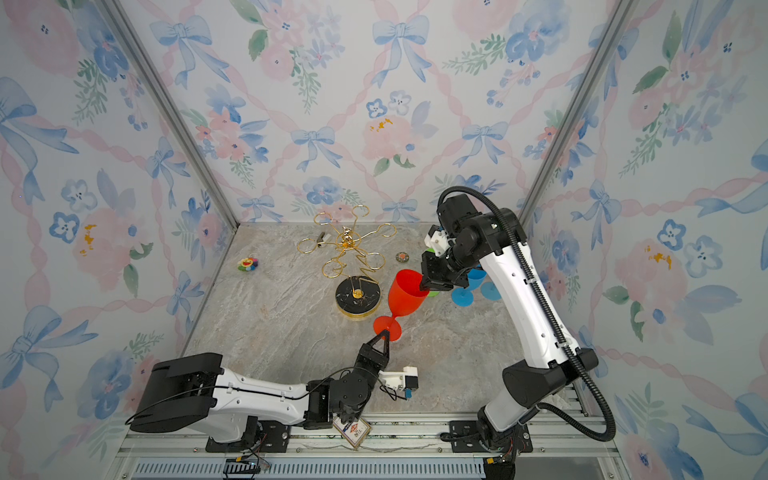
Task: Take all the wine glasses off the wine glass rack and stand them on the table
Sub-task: 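Grasp the red glass bowl rim with the right gripper while left holds the base, then carry the red glass upright beside the blue glasses while left gripper releases and withdraws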
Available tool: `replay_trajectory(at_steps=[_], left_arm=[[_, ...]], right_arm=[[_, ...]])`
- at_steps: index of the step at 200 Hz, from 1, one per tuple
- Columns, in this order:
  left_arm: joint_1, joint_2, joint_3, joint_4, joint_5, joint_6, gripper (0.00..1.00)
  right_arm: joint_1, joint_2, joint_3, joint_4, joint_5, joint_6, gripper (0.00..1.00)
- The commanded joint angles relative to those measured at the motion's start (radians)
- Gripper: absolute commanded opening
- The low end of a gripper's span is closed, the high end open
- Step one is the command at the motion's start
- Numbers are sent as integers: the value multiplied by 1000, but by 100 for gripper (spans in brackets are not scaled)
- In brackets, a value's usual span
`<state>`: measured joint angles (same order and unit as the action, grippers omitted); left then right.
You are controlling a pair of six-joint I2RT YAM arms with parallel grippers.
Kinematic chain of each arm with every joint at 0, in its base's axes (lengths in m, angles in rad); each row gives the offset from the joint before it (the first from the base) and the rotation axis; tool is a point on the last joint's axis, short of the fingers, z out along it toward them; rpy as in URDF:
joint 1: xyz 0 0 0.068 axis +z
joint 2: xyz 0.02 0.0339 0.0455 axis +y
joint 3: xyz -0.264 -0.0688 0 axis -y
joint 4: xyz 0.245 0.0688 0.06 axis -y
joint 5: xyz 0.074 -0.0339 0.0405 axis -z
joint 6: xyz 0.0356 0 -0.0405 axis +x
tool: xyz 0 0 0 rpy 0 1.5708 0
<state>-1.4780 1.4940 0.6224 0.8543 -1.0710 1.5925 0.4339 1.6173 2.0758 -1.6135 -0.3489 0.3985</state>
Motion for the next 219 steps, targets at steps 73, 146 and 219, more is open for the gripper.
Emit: replay_trajectory(at_steps=[73, 146, 219], left_arm=[[1, 4, -21, 42, -2, -32, 33], [-9, -70, -11, 38, 0, -158, 62], [-12, -236, 69, -161, -39, -507, 98]], right_arm=[[-33, -61, -32, -157, -20, 7, 0], [-83, -89, -37, -116, 76, 9, 0], [-100, -169, -142, -73, 325, -14, 0]])
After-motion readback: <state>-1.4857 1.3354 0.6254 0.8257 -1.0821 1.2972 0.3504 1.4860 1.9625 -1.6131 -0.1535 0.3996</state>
